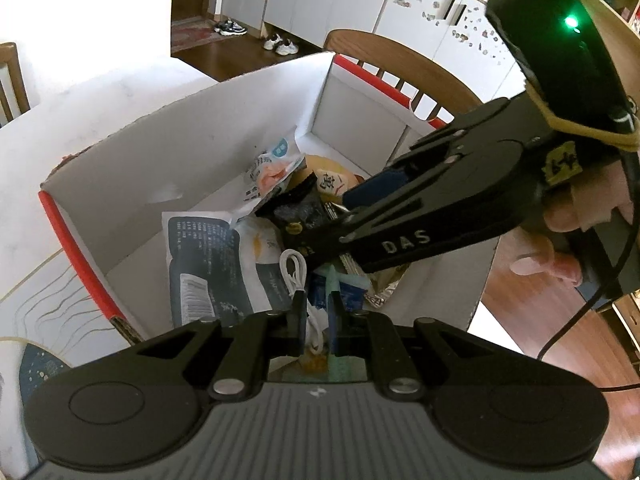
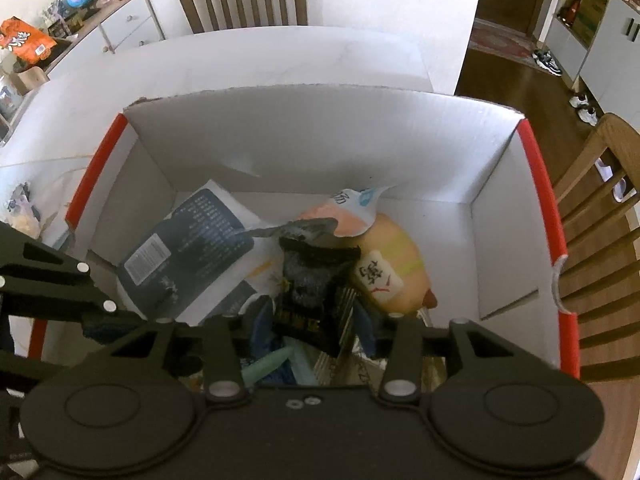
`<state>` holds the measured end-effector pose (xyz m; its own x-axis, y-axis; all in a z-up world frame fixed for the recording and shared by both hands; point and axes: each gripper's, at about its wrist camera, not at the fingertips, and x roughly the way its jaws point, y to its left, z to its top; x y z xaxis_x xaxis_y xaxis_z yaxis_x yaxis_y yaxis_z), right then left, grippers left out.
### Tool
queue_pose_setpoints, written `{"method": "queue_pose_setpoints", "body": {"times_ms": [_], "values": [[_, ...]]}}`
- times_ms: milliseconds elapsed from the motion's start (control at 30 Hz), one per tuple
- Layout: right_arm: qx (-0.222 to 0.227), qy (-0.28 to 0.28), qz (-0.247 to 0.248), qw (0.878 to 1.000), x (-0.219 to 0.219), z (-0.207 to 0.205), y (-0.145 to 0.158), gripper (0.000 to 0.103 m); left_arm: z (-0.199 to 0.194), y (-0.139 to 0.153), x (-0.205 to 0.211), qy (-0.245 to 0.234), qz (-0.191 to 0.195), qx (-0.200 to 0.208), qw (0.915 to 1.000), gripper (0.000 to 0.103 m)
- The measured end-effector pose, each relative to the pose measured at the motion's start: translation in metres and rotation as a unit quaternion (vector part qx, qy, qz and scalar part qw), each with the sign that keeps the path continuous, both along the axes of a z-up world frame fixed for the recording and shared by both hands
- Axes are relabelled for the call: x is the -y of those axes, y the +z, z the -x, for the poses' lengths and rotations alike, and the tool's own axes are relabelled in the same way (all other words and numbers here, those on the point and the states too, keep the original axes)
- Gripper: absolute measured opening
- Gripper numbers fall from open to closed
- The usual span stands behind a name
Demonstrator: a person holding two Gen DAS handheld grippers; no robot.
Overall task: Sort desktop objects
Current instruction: 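Lower the cable into the shoebox and open the left tool while the right tool releases the packet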
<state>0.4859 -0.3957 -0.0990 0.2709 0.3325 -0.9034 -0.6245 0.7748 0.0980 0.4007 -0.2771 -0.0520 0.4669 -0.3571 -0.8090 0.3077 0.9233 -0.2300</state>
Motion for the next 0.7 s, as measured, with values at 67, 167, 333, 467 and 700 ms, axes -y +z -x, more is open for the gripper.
{"method": "queue_pose_setpoints", "body": {"times_ms": [67,167,333,467,700], "values": [[0.002,0.0,0.001,1.0,0.003,0.002,0.003,0.045,0.0,0.001,-0.001,0.003,0.001,0.002,1.0,0.01],[0.0,0.001,-0.003,1.0,0.006,0.007,0.007,0.045,0.002,0.004,-0.002,0.005,0.003,0.006,1.0,0.011],[0.005,0.003,-0.007,1.0,0.01,0.013,0.017,0.048,0.006,0.009,-0.002,0.007,0.003,0.014,0.9999,0.011],[0.009,0.006,-0.013,1.0,0.012,0.02,0.027,0.053,0.01,0.013,-0.005,0.013,0.006,0.016,0.9998,0.018],[0.028,0.017,-0.023,0.999,0.02,0.035,0.042,0.068,0.017,0.023,-0.006,0.016,0.016,0.034,0.9992,0.074]]}}
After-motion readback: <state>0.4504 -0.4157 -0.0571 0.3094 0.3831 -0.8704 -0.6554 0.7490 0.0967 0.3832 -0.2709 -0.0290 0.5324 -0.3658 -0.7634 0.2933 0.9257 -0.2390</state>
